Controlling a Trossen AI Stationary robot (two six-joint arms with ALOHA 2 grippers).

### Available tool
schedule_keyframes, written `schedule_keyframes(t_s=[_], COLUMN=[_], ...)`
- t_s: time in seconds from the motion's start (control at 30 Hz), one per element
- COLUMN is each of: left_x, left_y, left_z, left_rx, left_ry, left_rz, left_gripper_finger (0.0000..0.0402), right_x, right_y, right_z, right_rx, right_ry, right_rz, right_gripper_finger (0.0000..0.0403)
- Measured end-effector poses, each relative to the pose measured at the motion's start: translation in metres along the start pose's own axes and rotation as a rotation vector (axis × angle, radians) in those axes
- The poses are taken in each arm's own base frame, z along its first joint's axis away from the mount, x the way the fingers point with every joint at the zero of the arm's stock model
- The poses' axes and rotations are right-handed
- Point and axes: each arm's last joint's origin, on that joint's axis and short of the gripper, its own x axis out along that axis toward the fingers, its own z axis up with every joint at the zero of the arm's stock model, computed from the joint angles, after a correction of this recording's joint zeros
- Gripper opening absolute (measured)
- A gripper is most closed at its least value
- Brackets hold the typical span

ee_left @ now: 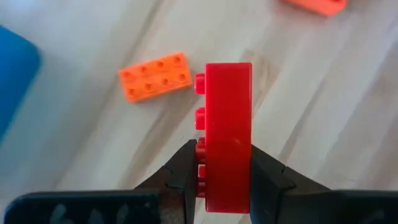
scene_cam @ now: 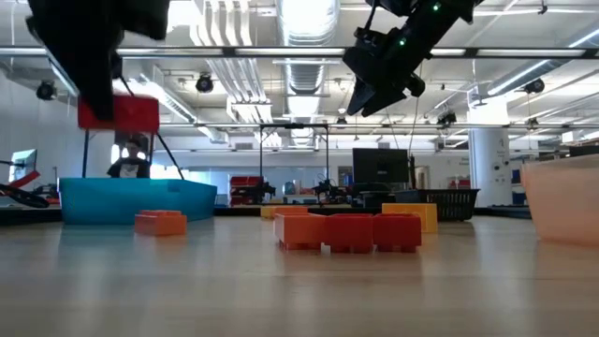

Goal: Sort & place blocks by color
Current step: Put the red game piece into the blue bin

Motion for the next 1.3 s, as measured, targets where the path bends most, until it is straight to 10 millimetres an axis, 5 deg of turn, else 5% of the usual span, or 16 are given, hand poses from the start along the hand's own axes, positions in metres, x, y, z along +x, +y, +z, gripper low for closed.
schedule_keyframes(t_s=[0.27,0.6,0.97,1.3], left_x=[-0.048,-0.060,-0.011,0.064], left_y=[0.051,0.105,0.183,0.240], left_z=[0.014,0.043,0.094,0.115], left_rx=[-0.097,-0.173,-0.186,-0.141], left_ry=[-0.117,-0.302,-0.058,0.261], left_rz=[0.042,0.247,0.605,0.635], left_gripper_finger=[0.0078,0.0078,0.0078,0.0078], right_x=[0.004,0.007,0.007,0.007], right_y=[-0.001,-0.001,-0.001,-0.001], right_z=[-0.011,-0.017,-0.016,-0.016], right_rx=[-0.018,-0.023,-0.029,-0.029], right_ry=[0.029,0.042,0.039,0.039], right_rz=[-0.009,-0.013,-0.012,-0.012], right_gripper_finger=[0.0203,0.0203,0.0203,0.0203])
